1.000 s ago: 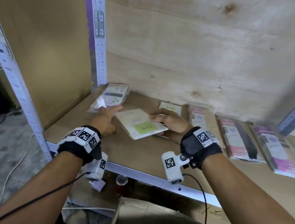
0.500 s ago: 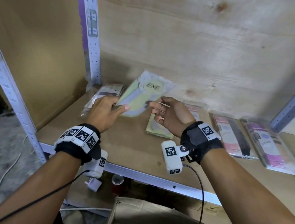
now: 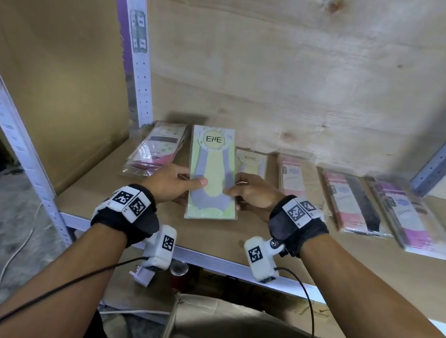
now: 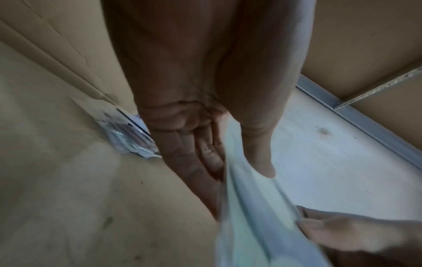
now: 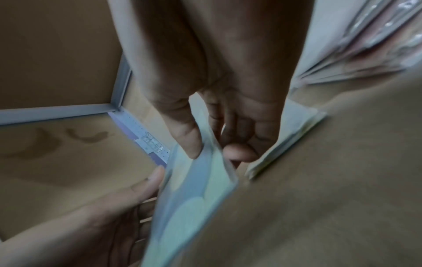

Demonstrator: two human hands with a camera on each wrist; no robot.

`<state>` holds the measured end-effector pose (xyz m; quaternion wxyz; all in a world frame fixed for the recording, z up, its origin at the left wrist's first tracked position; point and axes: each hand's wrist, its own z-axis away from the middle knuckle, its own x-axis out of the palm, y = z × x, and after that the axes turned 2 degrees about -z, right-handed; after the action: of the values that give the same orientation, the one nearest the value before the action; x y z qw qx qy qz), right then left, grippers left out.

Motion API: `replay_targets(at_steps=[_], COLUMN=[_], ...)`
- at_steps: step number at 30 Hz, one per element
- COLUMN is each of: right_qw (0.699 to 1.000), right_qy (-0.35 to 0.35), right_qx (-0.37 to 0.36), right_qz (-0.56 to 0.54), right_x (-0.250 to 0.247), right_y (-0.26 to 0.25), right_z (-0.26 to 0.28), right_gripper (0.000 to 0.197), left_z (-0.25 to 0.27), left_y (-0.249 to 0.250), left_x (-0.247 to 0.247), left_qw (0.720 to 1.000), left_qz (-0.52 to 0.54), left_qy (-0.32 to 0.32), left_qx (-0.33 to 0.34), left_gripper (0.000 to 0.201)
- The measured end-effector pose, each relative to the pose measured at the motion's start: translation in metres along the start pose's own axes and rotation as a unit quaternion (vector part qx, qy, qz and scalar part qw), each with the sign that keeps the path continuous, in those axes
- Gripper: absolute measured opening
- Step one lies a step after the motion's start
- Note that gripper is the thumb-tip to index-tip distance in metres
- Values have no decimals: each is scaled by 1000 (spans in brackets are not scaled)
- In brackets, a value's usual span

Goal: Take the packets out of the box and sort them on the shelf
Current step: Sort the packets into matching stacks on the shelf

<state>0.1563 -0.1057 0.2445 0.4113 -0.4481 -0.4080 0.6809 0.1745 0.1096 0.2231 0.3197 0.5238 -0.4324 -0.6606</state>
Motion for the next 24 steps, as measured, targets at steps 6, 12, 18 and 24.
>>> replay_targets(at_steps=[6, 12, 18, 24], right_qw=[997, 992, 988, 995], right_qy=[-80, -95, -96, -30], right_qx=[-8, -11, -20, -46], right_qz=[7, 85, 119, 83], right_x=[-9, -20, -31, -46], right_y=[7, 8, 4, -6], right_z=[15, 22, 22, 18], right_gripper=[21, 49, 33, 10], left_z=[-20, -32, -35, -33], left_y=[-2, -15, -12, 8], left_x=[-13, -24, -16, 0], left_qw=[974, 963, 945, 934], left_qz=[153, 180, 284, 345], left_qy=[167, 197, 142, 68], left_qx=[-29, -46, -82, -65], left_gripper=[42, 29, 40, 50])
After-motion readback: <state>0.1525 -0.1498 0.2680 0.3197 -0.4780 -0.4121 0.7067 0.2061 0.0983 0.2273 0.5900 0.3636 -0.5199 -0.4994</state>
